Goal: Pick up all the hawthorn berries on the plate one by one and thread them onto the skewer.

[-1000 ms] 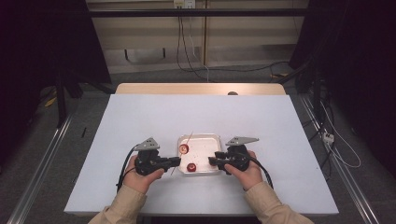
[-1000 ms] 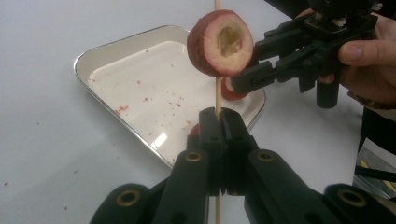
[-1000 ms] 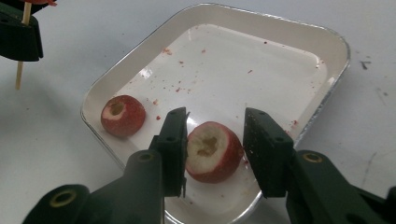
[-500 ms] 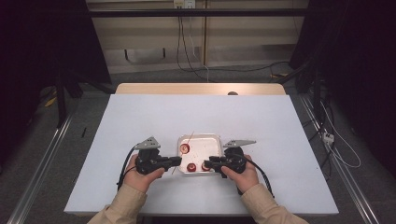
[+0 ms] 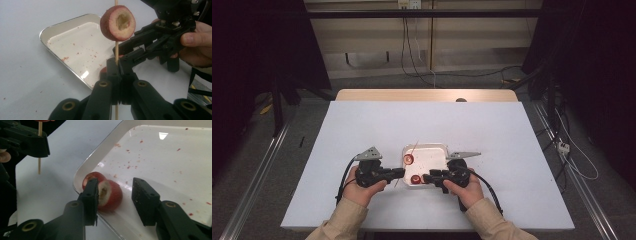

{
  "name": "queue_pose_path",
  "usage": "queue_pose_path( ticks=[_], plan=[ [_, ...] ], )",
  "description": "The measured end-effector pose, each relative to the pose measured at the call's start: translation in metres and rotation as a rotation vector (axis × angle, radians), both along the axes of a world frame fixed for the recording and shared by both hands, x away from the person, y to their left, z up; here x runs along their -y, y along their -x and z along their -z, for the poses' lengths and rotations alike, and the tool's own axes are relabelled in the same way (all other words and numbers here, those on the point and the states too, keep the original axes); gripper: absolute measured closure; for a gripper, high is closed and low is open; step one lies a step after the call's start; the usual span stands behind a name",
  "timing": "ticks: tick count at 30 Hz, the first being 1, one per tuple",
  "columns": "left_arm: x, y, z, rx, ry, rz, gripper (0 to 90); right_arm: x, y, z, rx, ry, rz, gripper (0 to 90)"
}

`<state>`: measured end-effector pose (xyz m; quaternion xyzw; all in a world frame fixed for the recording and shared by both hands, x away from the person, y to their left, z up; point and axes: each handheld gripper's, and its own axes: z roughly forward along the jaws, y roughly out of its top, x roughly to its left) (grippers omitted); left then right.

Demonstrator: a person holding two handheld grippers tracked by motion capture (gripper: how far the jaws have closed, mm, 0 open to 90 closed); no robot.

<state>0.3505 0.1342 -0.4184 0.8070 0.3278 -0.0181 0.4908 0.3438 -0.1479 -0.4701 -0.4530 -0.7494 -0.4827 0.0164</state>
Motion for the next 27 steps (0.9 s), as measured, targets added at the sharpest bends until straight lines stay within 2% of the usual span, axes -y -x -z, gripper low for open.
queue_pose_path(
  ticks=[2, 5, 10, 13, 15, 17, 19, 21, 22, 23, 25, 27],
  plan=[
    [0.0, 0.0, 0.0, -0.003, 0.0, 0.002, 89.2, -0.003, -0.001, 0.0, 0.0, -0.009, -0.005, 52.9],
    [0.0, -0.001, 0.0, -0.005, 0.0, 0.001, 89.2, -0.007, -0.002, 0.001, 0.009, 0.002, -0.019, 59.4],
    [-0.001, -0.001, 0.0, -0.006, 0.0, 0.001, 89.2, -0.012, -0.001, 0.0, 0.02, 0.018, -0.024, 60.0],
    [-0.001, -0.001, 0.001, -0.005, 0.003, -0.002, 89.2, -0.01, -0.002, 0.0, 0.002, 0.003, -0.018, 60.1],
    [-0.002, -0.001, 0.001, -0.005, 0.001, -0.002, 89.2, -0.007, -0.003, -0.002, 0.026, 0.025, 0.023, 60.1],
    [-0.002, -0.001, 0.001, -0.007, -0.002, -0.005, 89.2, -0.002, -0.006, -0.004, 0.043, 0.013, 0.057, 60.0],
    [-0.001, -0.001, 0.001, -0.009, 0.001, -0.004, 89.2, 0.002, -0.01, -0.005, 0.062, 0.022, 0.098, 59.8],
    [0.0, -0.002, 0.002, -0.01, 0.0, -0.001, 89.2, 0.005, -0.012, -0.003, 0.046, 0.032, 0.117, 56.5],
    [0.0, -0.001, 0.002, -0.012, -0.001, -0.002, 89.2, 0.005, -0.013, -0.002, 0.023, 0.018, 0.107, 53.1],
    [0.0, -0.002, 0.002, -0.013, -0.002, -0.002, 89.2, 0.004, -0.012, -0.001, 0.008, 0.013, 0.081, 54.3],
    [0.0, -0.002, 0.002, -0.014, -0.002, -0.003, 89.2, 0.002, -0.009, -0.002, 0.002, 0.006, 0.058, 52.4],
    [0.0, -0.002, 0.003, -0.014, -0.001, -0.002, 89.1, 0.002, -0.009, -0.005, 0.012, -0.008, 0.067, 52.5]
  ],
)
